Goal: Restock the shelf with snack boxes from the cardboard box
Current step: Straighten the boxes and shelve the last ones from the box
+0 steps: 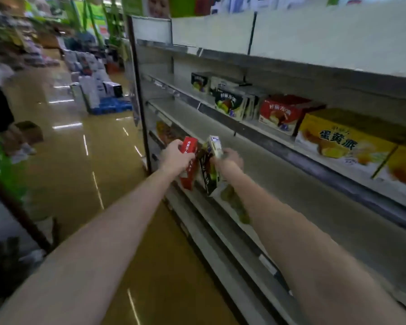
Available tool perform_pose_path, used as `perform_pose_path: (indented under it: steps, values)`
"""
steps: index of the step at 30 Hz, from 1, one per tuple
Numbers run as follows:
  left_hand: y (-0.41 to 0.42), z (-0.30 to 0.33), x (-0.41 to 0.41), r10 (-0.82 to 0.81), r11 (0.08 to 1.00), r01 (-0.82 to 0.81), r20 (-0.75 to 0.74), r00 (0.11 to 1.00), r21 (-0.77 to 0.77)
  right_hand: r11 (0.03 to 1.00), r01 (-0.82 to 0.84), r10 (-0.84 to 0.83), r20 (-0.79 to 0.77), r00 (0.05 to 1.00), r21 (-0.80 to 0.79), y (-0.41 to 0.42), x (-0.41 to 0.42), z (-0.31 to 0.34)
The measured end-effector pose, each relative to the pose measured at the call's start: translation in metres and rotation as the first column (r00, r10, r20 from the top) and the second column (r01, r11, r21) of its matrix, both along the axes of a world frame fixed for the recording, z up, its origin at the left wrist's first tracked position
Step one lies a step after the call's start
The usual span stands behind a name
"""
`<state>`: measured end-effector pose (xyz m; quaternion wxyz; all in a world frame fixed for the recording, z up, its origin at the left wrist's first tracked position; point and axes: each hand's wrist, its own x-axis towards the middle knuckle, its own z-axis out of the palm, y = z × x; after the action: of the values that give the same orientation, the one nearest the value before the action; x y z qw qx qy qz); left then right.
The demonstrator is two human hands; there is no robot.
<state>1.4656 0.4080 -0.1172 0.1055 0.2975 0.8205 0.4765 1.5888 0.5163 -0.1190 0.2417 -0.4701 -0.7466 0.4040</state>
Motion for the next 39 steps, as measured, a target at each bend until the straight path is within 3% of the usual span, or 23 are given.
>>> perform_pose_path:
  steps: [3, 7, 14, 21, 28, 35, 39]
  values:
    - [0.005, 0.012, -0.029, -0.045, 0.999, 0.046, -0.039, 0.998, 0.024, 0.994, 0.084, -0.086, -0.028, 0.996, -0.070, 0.000, -0.021, 0.009]
    - [0.022, 0.023, -0.073, -0.081, 0.995, 0.084, -0.065, 0.995, 0.048, 0.994, 0.062, -0.065, -0.031, 0.997, -0.087, 0.008, -0.048, 0.020]
    - [0.073, 0.046, -0.159, -0.098, 0.984, 0.101, -0.025, 0.995, 0.145, 0.988, 0.153, -0.149, -0.211, 0.966, 0.004, 0.046, -0.121, 0.045]
    - [0.158, 0.066, -0.260, -0.090, 0.941, 0.050, 0.106, 0.990, 0.334, 0.951, 0.284, -0.249, -0.241, 0.938, 0.123, 0.121, -0.211, 0.069]
    - [0.230, 0.090, -0.376, -0.099, 0.918, 0.039, 0.131, 0.986, 0.396, 0.988, 0.125, -0.110, -0.157, 0.981, 0.091, 0.191, -0.307, 0.101]
    - [0.296, 0.083, -0.474, -0.195, 0.875, 0.008, 0.337, 0.921, 0.484, 0.939, 0.258, -0.200, -0.252, 0.947, 0.225, 0.258, -0.391, 0.099]
    - [0.338, 0.085, -0.531, -0.269, 0.854, 0.049, 0.358, 0.894, 0.519, 0.849, 0.332, -0.299, -0.143, 0.943, 0.411, 0.297, -0.442, 0.101]
